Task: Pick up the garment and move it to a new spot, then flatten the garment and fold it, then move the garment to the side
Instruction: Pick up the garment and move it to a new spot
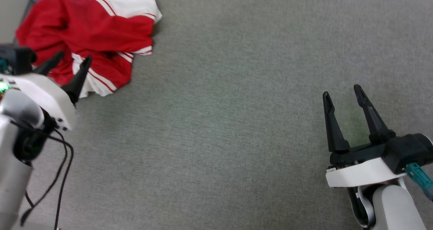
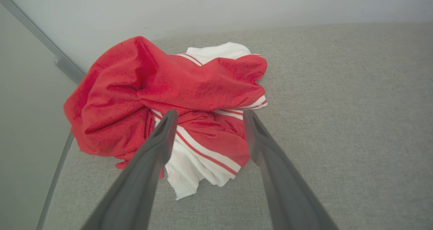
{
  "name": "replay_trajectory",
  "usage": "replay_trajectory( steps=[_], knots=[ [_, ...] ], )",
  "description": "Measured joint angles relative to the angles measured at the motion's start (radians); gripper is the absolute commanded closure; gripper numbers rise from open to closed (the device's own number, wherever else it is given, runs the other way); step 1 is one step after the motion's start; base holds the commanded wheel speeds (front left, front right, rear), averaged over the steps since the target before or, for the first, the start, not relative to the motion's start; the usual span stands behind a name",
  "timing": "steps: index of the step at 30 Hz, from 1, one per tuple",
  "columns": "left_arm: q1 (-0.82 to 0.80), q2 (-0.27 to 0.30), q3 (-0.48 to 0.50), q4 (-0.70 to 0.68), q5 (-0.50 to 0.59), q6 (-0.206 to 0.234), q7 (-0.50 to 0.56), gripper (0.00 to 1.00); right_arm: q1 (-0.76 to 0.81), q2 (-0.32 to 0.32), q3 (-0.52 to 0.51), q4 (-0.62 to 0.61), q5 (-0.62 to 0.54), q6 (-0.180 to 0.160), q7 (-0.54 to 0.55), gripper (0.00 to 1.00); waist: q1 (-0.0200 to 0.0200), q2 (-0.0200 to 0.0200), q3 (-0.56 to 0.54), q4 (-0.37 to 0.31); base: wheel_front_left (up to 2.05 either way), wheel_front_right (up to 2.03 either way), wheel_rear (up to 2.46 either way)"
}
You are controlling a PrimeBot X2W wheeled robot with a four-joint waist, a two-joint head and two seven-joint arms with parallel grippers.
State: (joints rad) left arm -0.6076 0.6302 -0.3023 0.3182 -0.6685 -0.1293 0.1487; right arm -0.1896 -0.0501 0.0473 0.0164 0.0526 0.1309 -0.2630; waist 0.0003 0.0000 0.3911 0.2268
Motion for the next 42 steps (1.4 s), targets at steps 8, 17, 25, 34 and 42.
replay_trajectory(
  steps=[8,17,25,34,42],
  knots=[
    [-0.180,0.155,-0.132,0.098,-0.158,0.000,0.150,0.00,-0.025,0.000,-0.003,-0.031,-0.016,0.000,0.000,0.00,0.0000,0.0000,0.125,-0.068,0.00,0.00,0.00],
    [-0.301,0.215,-0.239,0.277,-0.210,0.000,0.163,0.00,-0.035,0.000,-0.012,-0.053,-0.018,0.000,0.000,0.00,-0.0002,0.0000,0.207,-0.140,0.00,0.00,0.00],
    [-0.335,0.205,-0.333,0.338,-0.308,0.000,0.151,1.00,-0.037,0.000,-0.018,-0.057,-0.026,0.000,0.000,0.00,-0.0003,0.0000,0.219,-0.146,0.00,0.00,0.00],
    [-0.339,0.207,-0.377,0.400,-0.284,-0.001,-0.203,1.00,-0.035,0.000,-0.008,-0.019,-0.012,0.000,0.000,0.00,-0.0002,0.0000,0.136,-0.134,0.00,0.00,0.00],
    [-0.337,0.229,-0.368,0.430,-0.241,-0.001,-0.387,1.00,-0.008,0.000,0.000,0.029,0.046,0.000,0.000,0.00,-0.0003,0.0000,-0.012,-0.137,0.00,0.00,0.00]
  ],
)
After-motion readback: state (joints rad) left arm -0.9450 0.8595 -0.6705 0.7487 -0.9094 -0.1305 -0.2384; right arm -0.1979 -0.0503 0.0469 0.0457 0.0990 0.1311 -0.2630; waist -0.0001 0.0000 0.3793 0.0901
